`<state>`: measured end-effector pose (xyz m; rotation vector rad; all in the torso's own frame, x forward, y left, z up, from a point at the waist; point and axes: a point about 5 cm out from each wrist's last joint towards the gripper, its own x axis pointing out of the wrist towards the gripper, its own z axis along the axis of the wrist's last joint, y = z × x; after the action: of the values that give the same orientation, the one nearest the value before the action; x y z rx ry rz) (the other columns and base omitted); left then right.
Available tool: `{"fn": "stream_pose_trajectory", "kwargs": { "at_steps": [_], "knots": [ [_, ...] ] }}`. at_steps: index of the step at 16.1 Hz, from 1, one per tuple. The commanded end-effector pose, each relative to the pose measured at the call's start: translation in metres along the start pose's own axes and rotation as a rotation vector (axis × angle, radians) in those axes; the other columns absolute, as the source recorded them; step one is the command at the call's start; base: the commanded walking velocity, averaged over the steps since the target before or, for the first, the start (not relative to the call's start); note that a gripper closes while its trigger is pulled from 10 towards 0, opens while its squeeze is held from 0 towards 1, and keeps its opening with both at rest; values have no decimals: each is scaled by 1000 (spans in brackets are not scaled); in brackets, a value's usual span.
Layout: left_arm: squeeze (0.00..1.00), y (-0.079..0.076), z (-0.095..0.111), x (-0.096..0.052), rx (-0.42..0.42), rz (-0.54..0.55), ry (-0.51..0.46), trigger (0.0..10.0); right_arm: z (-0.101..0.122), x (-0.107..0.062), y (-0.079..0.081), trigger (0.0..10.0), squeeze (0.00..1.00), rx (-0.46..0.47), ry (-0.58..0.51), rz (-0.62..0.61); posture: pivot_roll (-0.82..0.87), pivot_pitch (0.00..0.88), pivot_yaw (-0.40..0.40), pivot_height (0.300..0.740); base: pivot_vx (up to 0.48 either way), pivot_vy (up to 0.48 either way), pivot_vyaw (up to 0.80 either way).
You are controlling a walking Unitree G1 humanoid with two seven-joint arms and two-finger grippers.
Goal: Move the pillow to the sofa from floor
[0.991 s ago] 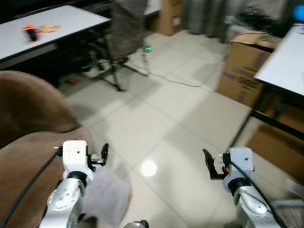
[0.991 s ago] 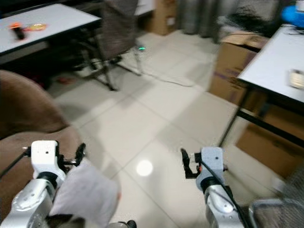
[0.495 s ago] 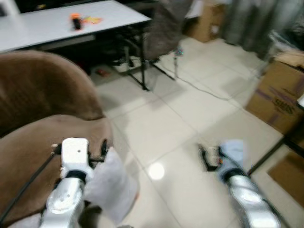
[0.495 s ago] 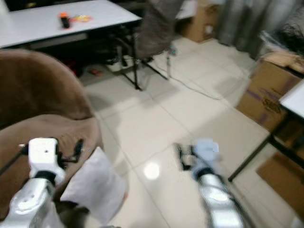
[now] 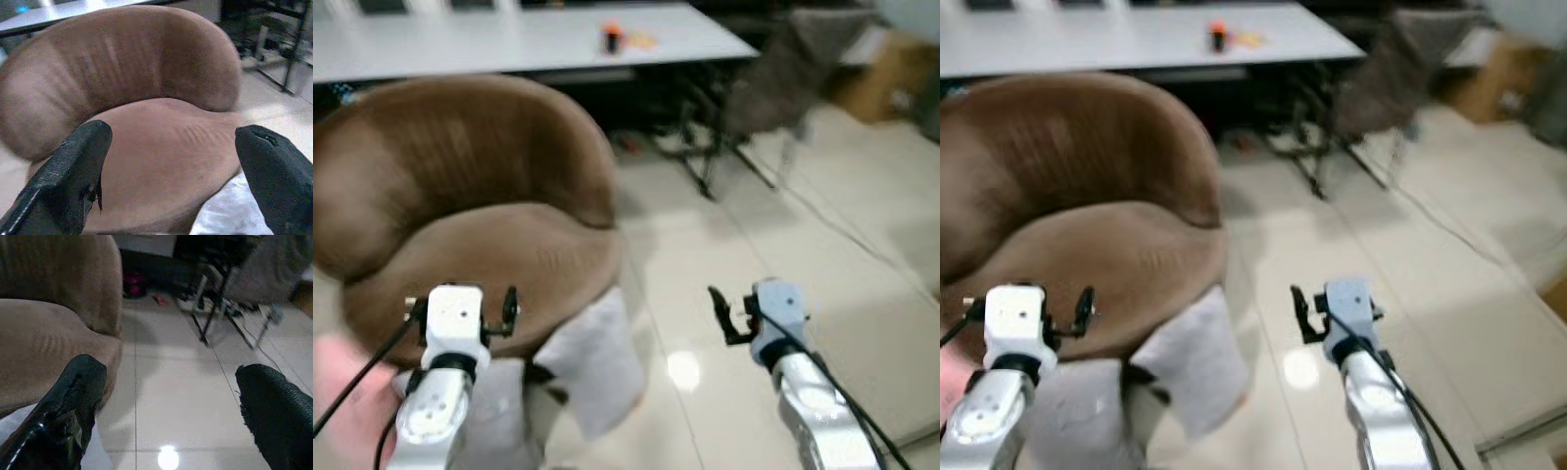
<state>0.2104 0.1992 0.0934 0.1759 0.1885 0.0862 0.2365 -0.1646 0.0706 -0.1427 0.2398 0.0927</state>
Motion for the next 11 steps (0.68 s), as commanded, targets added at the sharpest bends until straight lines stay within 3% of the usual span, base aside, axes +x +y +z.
{"fn": "stream_pose_trajectory", "kwargs": {
  "at_steps": [1, 3, 6, 11],
  "knots": [
    [0, -6, 2, 1, 4, -17, -9, 10000, 2, 0, -3, 10000, 1000, 28, -15, -4, -63, 21, -2, 740, 0, 0, 800],
    [0, -9, 4, 4, 7, -17, -24, 10000, 1, 1, -2, 10000, 1000, 53, 4, -5, -65, 19, -6, 740, 0, 0, 800],
    [0, -11, 6, 5, 6, -16, -38, 10000, 3, 4, -6, 10000, 1000, -3, -5, -17, -69, 20, -8, 740, 0, 0, 779],
    [0, -11, 6, 6, 9, -16, -41, 10000, 5, 6, -6, 10000, 1000, -4, -8, -36, -71, 23, -9, 740, 0, -403, 0]
  ]
}}
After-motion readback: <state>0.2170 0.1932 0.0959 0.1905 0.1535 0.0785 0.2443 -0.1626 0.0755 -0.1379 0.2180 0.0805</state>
